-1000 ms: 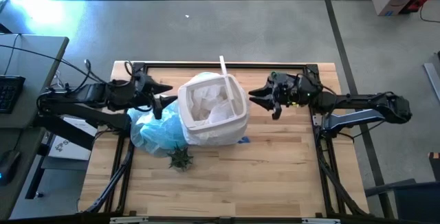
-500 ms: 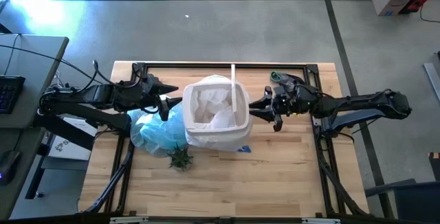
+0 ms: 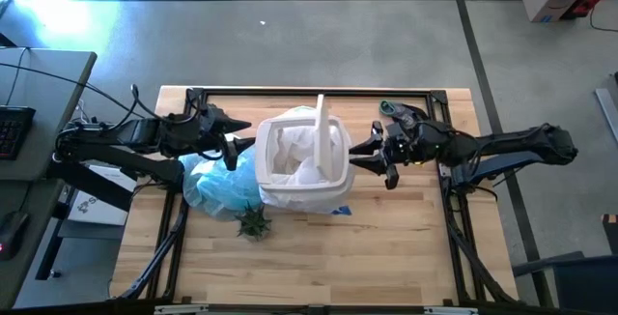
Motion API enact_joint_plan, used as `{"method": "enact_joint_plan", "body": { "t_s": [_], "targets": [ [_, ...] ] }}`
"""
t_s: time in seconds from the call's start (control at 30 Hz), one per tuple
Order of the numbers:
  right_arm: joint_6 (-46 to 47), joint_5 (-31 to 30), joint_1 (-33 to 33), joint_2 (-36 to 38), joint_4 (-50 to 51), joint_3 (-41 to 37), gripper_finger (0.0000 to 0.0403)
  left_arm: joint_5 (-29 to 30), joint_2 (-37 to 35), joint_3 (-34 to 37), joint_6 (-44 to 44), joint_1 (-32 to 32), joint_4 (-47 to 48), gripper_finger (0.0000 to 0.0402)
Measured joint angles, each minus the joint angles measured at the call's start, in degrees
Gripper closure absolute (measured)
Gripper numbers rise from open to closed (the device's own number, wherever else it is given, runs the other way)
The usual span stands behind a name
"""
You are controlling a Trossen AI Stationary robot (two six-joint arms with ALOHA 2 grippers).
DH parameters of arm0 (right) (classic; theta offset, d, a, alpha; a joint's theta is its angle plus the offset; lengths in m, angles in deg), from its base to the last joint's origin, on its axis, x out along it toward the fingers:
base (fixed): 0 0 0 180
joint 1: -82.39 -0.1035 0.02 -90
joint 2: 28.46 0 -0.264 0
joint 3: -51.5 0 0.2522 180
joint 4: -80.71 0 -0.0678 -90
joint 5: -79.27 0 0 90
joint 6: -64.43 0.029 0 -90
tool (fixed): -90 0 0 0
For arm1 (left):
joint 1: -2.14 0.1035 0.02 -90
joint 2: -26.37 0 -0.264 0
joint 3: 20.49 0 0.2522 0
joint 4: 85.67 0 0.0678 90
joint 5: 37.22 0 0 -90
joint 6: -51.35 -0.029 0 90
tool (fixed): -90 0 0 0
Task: Place trash/remove bag and relplace
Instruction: Close the trash bin using the trash bin lid
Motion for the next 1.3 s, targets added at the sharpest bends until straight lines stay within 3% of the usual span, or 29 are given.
{"method": "enact_joint_plan", "body": {
  "t_s": [0.27, 0.57, 1.3],
  "targets": [
    [-3.03, -2.92, -2.91, 0.02, 10.66, 6.41, 0.0275, -0.03, 0.51, 0.00, -0.09, 0.00, 0.00, 0.0163],
    [-0.53, -13.74, -7.47, -0.03, 24.49, 9.74, 0.0275, -0.57, 0.79, 0.00, -0.16, -0.02, -0.28, 0.0163],
    [1.16, -21.24, -11.35, 0.45, 34.20, 13.23, 0.0275, -1.80, 3.82, 0.00, -1.07, 0.00, -3.15, 0.0163]
  ]
}}
